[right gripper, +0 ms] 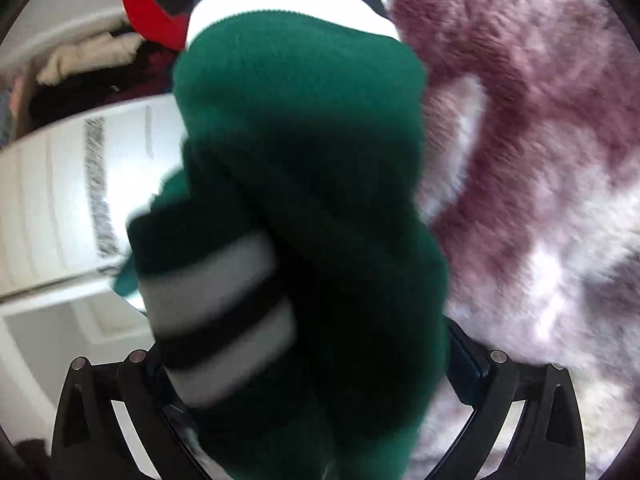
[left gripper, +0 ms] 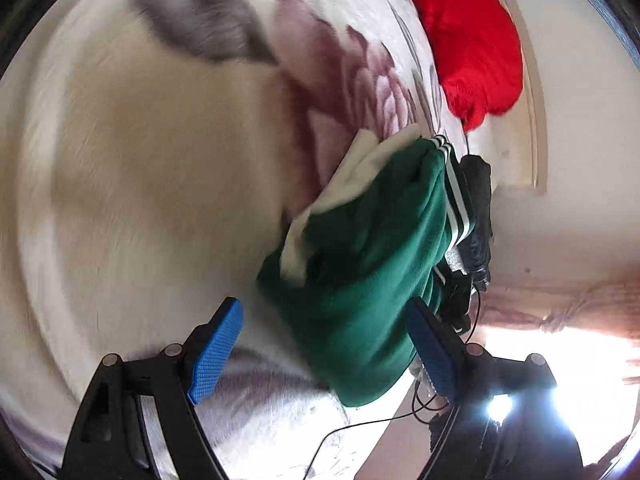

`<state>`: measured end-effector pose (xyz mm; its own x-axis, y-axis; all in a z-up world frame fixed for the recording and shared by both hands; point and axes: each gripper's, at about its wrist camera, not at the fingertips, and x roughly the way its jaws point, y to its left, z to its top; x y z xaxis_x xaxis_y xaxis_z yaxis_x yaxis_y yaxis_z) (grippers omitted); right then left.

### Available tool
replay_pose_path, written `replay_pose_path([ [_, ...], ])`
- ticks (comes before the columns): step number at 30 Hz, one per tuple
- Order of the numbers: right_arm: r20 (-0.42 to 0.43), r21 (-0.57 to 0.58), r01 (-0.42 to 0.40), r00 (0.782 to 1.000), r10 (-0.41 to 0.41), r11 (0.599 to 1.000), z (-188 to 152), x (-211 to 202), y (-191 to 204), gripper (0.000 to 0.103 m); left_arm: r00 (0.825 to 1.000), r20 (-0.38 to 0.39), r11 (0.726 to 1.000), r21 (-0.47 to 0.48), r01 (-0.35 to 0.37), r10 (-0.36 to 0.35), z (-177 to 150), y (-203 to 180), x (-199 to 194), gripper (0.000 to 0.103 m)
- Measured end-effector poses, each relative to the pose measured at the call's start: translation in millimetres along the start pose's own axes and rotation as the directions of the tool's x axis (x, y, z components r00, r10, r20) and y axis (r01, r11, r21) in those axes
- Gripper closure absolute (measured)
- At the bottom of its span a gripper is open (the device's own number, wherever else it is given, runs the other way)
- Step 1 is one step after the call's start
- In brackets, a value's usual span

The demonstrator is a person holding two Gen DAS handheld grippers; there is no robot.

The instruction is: Fold large clothes

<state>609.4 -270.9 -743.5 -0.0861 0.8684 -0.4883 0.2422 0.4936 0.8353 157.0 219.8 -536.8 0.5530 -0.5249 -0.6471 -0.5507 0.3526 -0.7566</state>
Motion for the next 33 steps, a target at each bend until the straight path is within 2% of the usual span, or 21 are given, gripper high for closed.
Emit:
replay_pose_path([
  [2, 0.030, 0.010, -0.033, 0.999, 0.032, 0.999, -0.1, 3.6, 2.6, 0.002, 1.000, -0.013, 1.000, -0.023, 0.012, -0.012, -20.3, 8.4, 14.3, 0.021],
  [4, 0.046, 0.014, -0.041, 0.998, 0.040, 0.999, -4.1, 6.2, 6.3, 0.022, 0.998, -0.063, 0.998, -0.066, 0.015, -0.019, -35.1, 13.8, 54.1, 0.021],
  [5, 0.075, 0.035, -0.038, 0.997, 0.035, 0.999, -8.7, 2.9, 5.8, 0.036, 0.997, -0.068, 0.997, -0.075, 0.037, -0.042, -34.8, 14.5, 68.5, 0.021],
  [6, 0.113, 0.068, -0.043, 0.993, 0.035, 0.997, -15.2, -1.3, 4.2, 0.044, 0.996, -0.069, 0.995, -0.084, 0.057, -0.063, -34.4, 13.0, 85.4, 0.021],
  [8, 0.196, 0.126, -0.058, 0.980, 0.033, 0.990, -39.5, -15.4, 1.9, 0.050, 0.995, -0.048, 0.994, -0.059, 0.090, -0.093, -26.6, -0.6, 102.6, 0.021],
  [11, 0.321, 0.223, -0.113, 0.947, 0.036, 0.968, -99.7, -37.5, -5.2, 0.052, 0.999, -0.026, 0.999, 0.028, 0.046, -0.045, 10.6, -37.7, 113.2, 0.020],
  [14, 0.422, 0.370, -0.183, 0.907, 0.010, 0.911, -194.5, -52.4, -23.3, 0.054, 0.995, -0.097, 0.991, 0.130, 0.038, -0.026, 52.6, -63.7, 121.2, 0.020],
  [15, 0.429, 0.415, -0.194, 0.903, -0.003, 0.889, -225.1, -50.1, -28.6, 0.054, 0.989, -0.146, 0.980, 0.199, 0.019, 0.010, 68.4, -75.8, 126.3, 0.020],
  [17, 0.423, 0.527, -0.253, 0.906, 0.007, 0.811, -299.1, -32.2, -43.8, 0.052, 0.976, -0.205, 0.954, 0.300, -0.008, 0.073, 84.4, -91.5, 130.3, 0.019],
  [18, 0.401, 0.579, -0.272, 0.916, 0.022, 0.768, -327.8, -23.0, -52.8, 0.046, 0.967, -0.216, 0.936, 0.350, -0.050, 0.132, 87.6, -97.0, 128.2, 0.018],
  [19, 0.376, 0.623, -0.265, 0.926, 0.015, 0.736, -345.6, -11.6, -60.9, 0.042, 0.963, -0.215, 0.924, 0.375, -0.071, 0.162, 86.4, -98.7, 124.4, 0.018],
  [21, 0.358, 0.664, -0.252, 0.934, -0.003, 0.704, -366.6, -8.5, -70.3, 0.031, 0.959, -0.197, 0.905, 0.411, -0.108, 0.204, 78.2, -98.0, 102.3, 0.018],
  [23, 0.351, 0.669, -0.243, 0.936, -0.011, 0.703, -376.5, -22.4, -69.4, 0.030, 0.952, -0.127, 0.873, 0.445, -0.198, 0.280, 64.1, -93.7, 76.3, 0.018],
  [24, 0.337, 0.663, -0.218, 0.941, -0.027, 0.716, -379.5, -30.5, -65.7, 0.030, 0.936, -0.067, 0.842, 0.463, -0.279, 0.347, 50.7, -87.6, 59.0, 0.018],
  [25, 0.316, 0.658, -0.179, 0.947, -0.052, 0.731, -381.7, -47.7, -60.1, 0.030, 0.911, -0.010, 0.805, 0.473, -0.359, 0.413, 39.6, -81.1, 47.0, 0.018],
  [27, 0.274, 0.635, -0.083, 0.954, -0.123, 0.768, -382.4, -77.3, -43.6, 0.030, 0.835, 0.095, 0.703, 0.492, -0.513, 0.542, 12.5, -56.6, 36.3, 0.018],
  [28, 0.277, 0.617, -0.054, 0.949, -0.153, 0.785, -384.1, -93.2, -35.6, 0.030, 0.759, 0.142, 0.617, 0.498, -0.610, 0.636, -1.2, -39.1, 37.7, 0.018],
  [30, 0.284, 0.561, -0.009, 0.941, -0.182, 0.828, -368.3, -113.2, -10.8, 0.030, 0.662, 0.154, 0.523, 0.496, -0.694, 0.733, -21.2, -3.9, 49.6, 0.018],
  [31, 0.293, 0.520, 0.016, 0.936, -0.196, 0.854, -352.7, -123.2, 3.9, 0.030, 0.619, 0.137, 0.488, 0.495, -0.719, 0.773, -30.7, 20.5, 59.4, 0.018],
  [32, 0.307, 0.477, 0.035, 0.930, -0.203, 0.878, -337.1, -127.8, 17.0, 0.029, 0.604, 0.135, 0.475, 0.494, -0.729, 0.786, -36.7, 36.2, 66.1, 0.014],
  [33, 0.312, 0.432, 0.057, 0.927, -0.209, 0.900, -310.1, -123.6, 30.7, 0.029, 0.617, 0.169, 0.475, 0.495, -0.728, 0.769, -40.5, 41.6, 67.0, 0.004],
])
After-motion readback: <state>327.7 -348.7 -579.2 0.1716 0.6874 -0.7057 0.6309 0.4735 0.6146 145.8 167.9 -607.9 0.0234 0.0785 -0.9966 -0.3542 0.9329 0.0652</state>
